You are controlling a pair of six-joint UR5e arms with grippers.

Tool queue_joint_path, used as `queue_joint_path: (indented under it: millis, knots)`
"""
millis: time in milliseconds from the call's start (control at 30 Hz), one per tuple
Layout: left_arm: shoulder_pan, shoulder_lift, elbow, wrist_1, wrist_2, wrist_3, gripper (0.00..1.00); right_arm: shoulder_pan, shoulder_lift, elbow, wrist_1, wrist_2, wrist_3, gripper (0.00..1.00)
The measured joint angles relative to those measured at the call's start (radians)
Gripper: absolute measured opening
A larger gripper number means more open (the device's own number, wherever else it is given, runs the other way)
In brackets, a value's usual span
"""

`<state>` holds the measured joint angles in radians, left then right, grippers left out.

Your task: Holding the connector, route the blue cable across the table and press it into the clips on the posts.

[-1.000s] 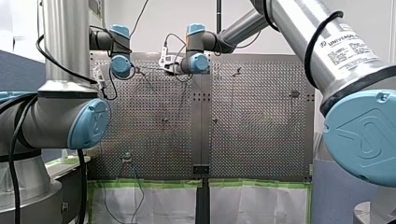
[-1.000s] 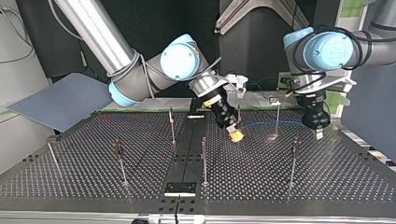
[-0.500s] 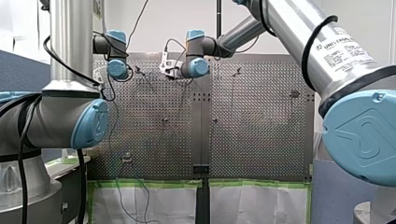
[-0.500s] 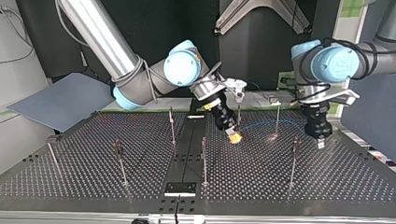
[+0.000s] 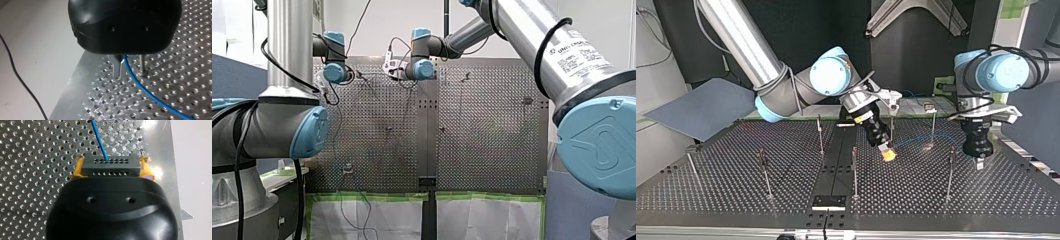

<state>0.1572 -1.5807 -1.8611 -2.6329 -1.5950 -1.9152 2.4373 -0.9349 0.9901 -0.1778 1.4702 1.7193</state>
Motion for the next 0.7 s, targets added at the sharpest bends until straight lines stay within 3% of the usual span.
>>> queue_joint_path:
  millis: [133, 500, 700]
  knots:
    - [0.01, -0.013, 0.017, 0.005, 0.013, -0.013, 0.0, -0.004, 0.002, -0.005, -0.001, 0.002, 0.007, 0.0]
    - [0.038, -0.059, 0.031, 0.04, 0.022, -0.026, 0.0, -0.036, 0.006, -0.011, -0.003, 0.049, 0.01, 0.0]
    - [0.045, -0.094, 0.058, 0.074, 0.062, -0.041, 0.0, -0.045, 0.009, -0.011, -0.004, 0.058, 0.007, 0.0]
